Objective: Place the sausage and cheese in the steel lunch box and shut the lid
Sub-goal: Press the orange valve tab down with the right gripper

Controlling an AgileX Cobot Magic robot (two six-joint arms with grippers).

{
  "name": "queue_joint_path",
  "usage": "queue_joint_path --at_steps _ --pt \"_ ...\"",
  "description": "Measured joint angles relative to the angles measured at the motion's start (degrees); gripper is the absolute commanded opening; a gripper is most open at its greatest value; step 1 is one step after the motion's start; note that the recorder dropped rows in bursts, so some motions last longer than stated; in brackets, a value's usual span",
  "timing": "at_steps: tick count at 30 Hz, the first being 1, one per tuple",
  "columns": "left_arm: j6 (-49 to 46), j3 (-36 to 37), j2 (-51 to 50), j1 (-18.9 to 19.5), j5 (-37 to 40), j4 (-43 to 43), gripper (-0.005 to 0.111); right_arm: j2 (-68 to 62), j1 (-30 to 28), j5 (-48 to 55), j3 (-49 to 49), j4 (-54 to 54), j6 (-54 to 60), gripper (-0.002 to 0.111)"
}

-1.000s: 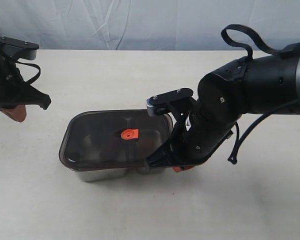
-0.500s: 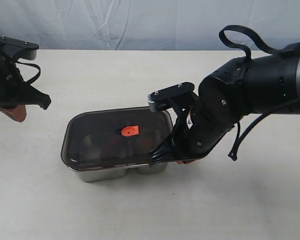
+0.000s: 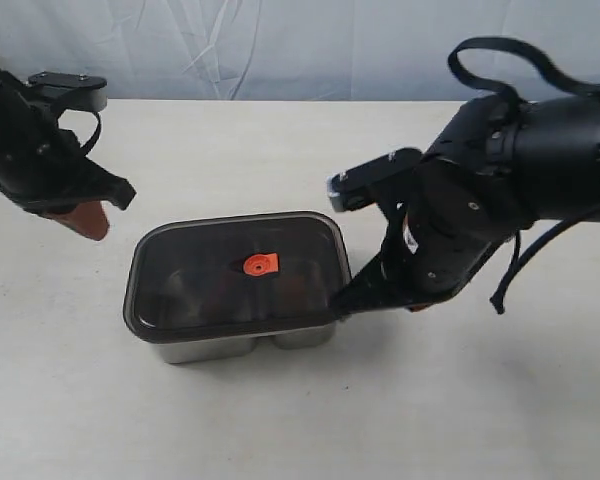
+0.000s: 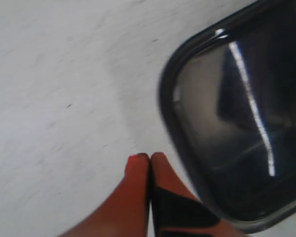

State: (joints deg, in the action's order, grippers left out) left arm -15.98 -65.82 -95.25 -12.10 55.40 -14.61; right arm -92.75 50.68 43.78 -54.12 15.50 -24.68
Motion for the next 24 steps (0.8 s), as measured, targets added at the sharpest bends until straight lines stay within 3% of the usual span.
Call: queue_joint_path --at_steps 4,7,24 --pt "-14.0 0.0 0.0 0.0 -0.8 -14.4 0.000 5.4 0.0 -4.4 0.0 3.4 -4.7 -0.001" --pt "-18.6 0.0 0.1 0.0 -1.1 -19.7 0.000 6.8 0.0 -9.1 0.0 2.1 -4.5 -0.001" --pt "-22.4 4.6 0.2 0.0 -6.6 -23.0 0.000 -1.7 0.0 -18.2 0.0 -9.9 2.0 -0.001"
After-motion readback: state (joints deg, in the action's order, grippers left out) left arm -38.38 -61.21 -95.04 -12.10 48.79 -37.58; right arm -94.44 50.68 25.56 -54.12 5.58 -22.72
